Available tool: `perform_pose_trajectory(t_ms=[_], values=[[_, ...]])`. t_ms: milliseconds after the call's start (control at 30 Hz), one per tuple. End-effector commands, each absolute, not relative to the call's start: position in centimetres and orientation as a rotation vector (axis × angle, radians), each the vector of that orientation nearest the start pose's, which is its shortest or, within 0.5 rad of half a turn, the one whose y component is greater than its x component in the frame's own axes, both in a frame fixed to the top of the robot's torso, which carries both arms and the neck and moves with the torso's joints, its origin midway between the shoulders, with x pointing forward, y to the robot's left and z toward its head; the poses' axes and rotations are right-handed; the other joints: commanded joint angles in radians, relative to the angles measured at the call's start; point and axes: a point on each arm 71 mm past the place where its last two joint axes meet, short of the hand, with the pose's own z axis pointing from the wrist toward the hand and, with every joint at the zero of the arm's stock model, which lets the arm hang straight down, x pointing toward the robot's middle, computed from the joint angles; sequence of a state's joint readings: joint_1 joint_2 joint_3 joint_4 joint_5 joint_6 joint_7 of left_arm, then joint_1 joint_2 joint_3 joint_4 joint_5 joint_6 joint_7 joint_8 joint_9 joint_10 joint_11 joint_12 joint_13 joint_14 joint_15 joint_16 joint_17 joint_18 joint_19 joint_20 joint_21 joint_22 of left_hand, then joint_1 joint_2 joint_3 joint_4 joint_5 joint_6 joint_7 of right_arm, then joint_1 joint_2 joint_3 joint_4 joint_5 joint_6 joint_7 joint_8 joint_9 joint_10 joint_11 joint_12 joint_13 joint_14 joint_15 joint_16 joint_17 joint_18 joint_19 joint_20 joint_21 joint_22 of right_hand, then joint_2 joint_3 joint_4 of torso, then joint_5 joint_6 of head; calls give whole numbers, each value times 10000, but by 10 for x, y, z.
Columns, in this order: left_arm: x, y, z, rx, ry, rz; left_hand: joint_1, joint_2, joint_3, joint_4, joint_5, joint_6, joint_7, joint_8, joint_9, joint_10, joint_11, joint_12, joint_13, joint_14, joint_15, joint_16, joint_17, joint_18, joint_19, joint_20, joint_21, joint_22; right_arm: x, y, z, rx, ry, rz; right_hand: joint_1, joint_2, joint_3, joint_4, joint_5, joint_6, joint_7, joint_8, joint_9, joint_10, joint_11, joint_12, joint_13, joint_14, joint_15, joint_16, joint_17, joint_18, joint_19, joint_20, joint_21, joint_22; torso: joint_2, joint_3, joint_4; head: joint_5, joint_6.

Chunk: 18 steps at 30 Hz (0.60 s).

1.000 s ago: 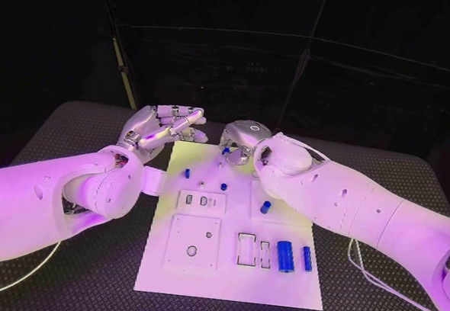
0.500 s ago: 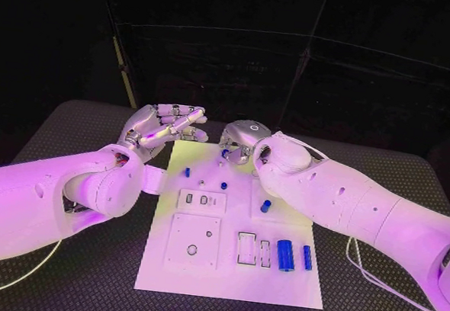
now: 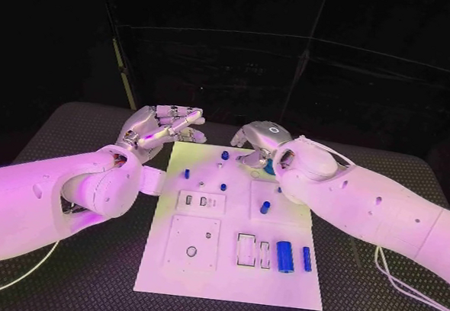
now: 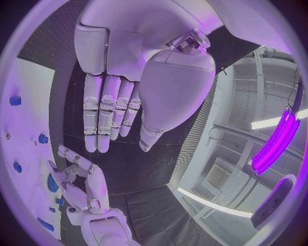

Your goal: Assemble the parts on the task board

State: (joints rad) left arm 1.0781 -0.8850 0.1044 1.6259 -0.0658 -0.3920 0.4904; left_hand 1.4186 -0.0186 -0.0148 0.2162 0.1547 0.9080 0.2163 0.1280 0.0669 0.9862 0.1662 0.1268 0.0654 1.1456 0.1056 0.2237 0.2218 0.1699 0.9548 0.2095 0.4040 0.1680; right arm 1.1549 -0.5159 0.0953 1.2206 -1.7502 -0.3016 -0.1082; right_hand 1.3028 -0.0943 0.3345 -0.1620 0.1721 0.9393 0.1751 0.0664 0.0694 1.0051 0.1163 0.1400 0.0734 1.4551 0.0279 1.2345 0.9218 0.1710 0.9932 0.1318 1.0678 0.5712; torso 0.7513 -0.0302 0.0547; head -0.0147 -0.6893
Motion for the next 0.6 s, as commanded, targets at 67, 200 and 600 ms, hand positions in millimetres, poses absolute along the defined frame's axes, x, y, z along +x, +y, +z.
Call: perform_pose_trajectory(t_ms=[67,200,600], values=[[470,208,-165,-10575,12545,-16210,95,-9,-3,-66,-42,-26,71,-53,-14,-40,40,-53,-9,-30,45,-57,17,116,-22,61,-55,-8,532,-138,-167,-1956,14998,6022,-163,6,-125,201,93,195,39,97,20,604,-49,302,42,193,-33,330,520,29,411,-25,332,547,-21,21,-62,-4,53],[471,210,-166,-10596,12555,-16171,98,-8,-5,-70,-42,-28,69,-57,-14,-42,40,-58,-9,-32,46,-62,18,116,-24,62,-57,-10,529,-174,-169,-566,15906,5897,-649,-242,-486,659,460,312,-103,138,24,2414,-377,1163,402,409,-254,887,1392,-94,974,-141,798,1325,-47,49,-159,-11,99],[473,207,-169,-10642,12625,-16198,100,-4,-8,-74,-41,-28,63,-62,-14,-42,39,-63,-9,-35,47,-71,21,116,-26,63,-60,-13,535,-212,-184,878,17832,4869,1049,-653,-4634,4577,1309,-838,-122,640,30,2925,-422,9477,8778,832,-319,2729,4743,-443,2095,-266,1838,3070,-8,109,-237,-100,151]])
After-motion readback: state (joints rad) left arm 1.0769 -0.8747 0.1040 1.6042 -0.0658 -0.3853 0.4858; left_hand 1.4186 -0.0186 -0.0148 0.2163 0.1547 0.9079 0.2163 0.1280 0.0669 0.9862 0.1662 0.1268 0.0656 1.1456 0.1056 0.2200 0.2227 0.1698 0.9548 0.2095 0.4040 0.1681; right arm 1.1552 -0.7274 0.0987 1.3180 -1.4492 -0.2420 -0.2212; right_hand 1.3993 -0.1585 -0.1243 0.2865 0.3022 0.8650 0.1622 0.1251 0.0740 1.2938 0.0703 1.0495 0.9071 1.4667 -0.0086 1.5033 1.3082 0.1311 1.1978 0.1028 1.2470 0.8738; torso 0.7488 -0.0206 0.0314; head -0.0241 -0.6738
